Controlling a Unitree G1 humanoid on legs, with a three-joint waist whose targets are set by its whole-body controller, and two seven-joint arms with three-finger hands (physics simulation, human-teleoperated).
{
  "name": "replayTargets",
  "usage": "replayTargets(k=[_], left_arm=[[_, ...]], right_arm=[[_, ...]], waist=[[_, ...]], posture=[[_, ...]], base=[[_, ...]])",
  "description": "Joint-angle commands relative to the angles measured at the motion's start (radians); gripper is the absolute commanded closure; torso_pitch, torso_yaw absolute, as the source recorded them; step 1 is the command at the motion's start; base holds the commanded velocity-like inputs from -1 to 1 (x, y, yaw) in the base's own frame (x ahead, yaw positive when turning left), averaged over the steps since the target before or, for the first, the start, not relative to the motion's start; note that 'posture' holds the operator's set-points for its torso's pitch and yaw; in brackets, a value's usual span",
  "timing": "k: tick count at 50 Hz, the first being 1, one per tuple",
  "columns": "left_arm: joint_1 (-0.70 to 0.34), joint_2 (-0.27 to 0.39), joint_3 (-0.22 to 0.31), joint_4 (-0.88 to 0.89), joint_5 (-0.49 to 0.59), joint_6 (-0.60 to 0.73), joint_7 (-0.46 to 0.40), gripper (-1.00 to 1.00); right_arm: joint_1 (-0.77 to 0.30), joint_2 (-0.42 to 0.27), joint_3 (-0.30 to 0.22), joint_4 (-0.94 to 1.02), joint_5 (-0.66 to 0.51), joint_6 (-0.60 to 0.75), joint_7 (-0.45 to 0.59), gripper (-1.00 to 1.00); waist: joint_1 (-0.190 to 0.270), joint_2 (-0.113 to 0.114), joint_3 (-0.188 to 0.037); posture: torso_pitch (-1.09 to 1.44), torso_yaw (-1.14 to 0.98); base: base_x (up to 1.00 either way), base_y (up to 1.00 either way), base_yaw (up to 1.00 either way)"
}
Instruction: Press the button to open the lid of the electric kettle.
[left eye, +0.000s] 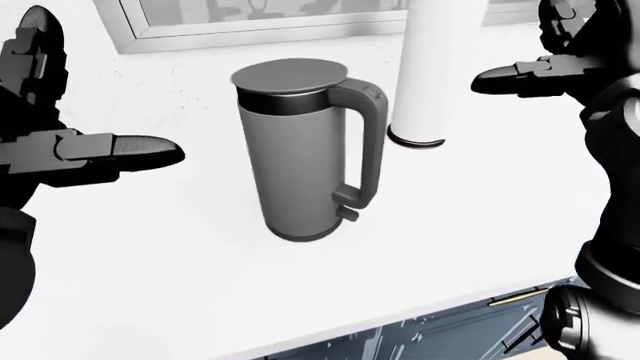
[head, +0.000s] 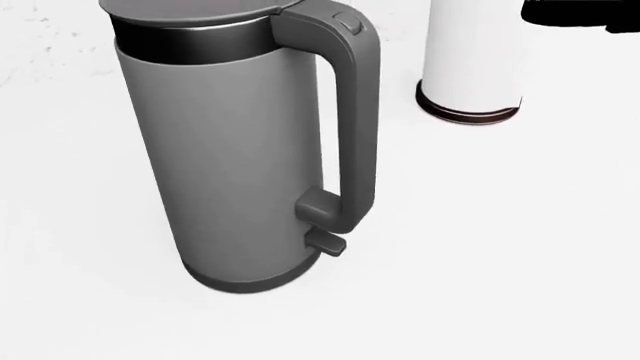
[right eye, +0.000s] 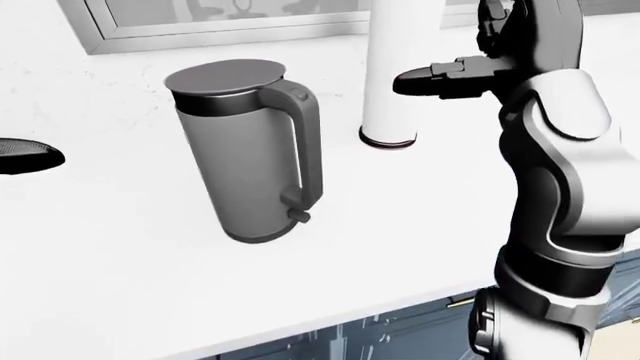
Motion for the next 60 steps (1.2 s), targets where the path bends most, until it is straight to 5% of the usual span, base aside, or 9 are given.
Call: replayTargets(k=[1,32,60], left_arm=[[-0.023,0.018,0.019,-0.001,0.004,-0.021,0.003,-1.00],[-0.024,0.032,0.019,0.004,-0.016,-0.034,0.018,-1.00],[-0.013,0.043,0.029,0.000,-0.036,-0.042,0.026,-1.00]], right_arm=[[-0.055,-0.007,0.000,-0.007,-0.024,-0.032,0.015,-1.00],[-0.241,0.091,0.068,-0.063,-0.087,0.101,0.064,-1.00],[-0.265,0.239,0.151,-0.106,-0.193,0.132,0.081,-1.00]], waist=[[0.000,-0.001,-0.014],[-0.009,0.011,0.010],[-0.010,0.021,0.010]], posture=[[-0.26,0.00],[-0.26,0.00],[-0.26,0.00]], base=[[0.00,0.00,0.00],[0.00,0.00,0.00],[0.00,0.00,0.00]])
